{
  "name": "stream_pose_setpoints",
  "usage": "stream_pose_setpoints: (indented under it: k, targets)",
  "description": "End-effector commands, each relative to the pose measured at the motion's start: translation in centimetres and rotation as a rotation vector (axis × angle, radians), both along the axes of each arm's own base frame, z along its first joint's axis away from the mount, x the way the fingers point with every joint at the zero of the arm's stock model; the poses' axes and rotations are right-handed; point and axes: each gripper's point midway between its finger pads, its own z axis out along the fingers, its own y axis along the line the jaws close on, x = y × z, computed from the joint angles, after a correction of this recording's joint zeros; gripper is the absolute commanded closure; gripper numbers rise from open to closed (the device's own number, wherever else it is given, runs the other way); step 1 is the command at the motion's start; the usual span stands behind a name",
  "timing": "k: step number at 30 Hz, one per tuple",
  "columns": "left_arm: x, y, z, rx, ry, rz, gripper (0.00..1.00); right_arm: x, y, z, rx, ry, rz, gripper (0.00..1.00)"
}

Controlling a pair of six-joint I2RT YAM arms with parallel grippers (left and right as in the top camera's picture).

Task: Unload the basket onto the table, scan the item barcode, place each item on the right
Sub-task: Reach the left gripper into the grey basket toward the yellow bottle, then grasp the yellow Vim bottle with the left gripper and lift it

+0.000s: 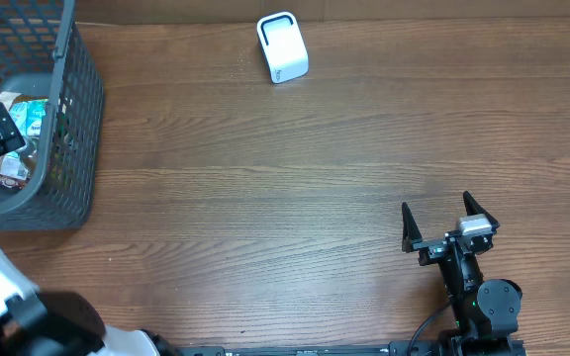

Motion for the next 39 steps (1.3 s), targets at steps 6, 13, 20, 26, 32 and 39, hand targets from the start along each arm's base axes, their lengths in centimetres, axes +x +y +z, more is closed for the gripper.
stream_pose_setpoints:
  k: [6, 13, 20, 26, 32, 39]
  targets:
    - [2.9, 0.8, -4.3, -0.049, 0.041, -0.145, 0.01, 0.0, -0.2, -0.3, -0.001, -0.001, -0.011, 0.00]
    - [4.5, 0.8, -7.9, -0.121, 0.065, -0.190, 0.00, 0.0, -0.2, -0.3, -0.002, -0.001, -0.011, 0.00]
    - [5.0, 0.6, -12.2, -0.213, 0.123, -0.197, 0.00, 0.0, -0.2, -0.3, -0.002, -0.001, -0.011, 0.00]
    - [5.5, 0.7, -13.1, -0.228, 0.120, -0.202, 0.09, 0.0, -0.2, -0.3, -0.001, -0.001, -0.011, 0.00]
    - [5.5, 0.7, -13.2, -0.230, 0.118, -0.203, 0.23, 0.0, -0.2, -0.3, -0.001, -0.001, -0.011, 0.00]
    - [5.7, 0.5, -13.3, -0.237, 0.106, -0.209, 0.01, 0.0, -0.2, -0.3, -0.001, -0.001, -0.011, 0.00]
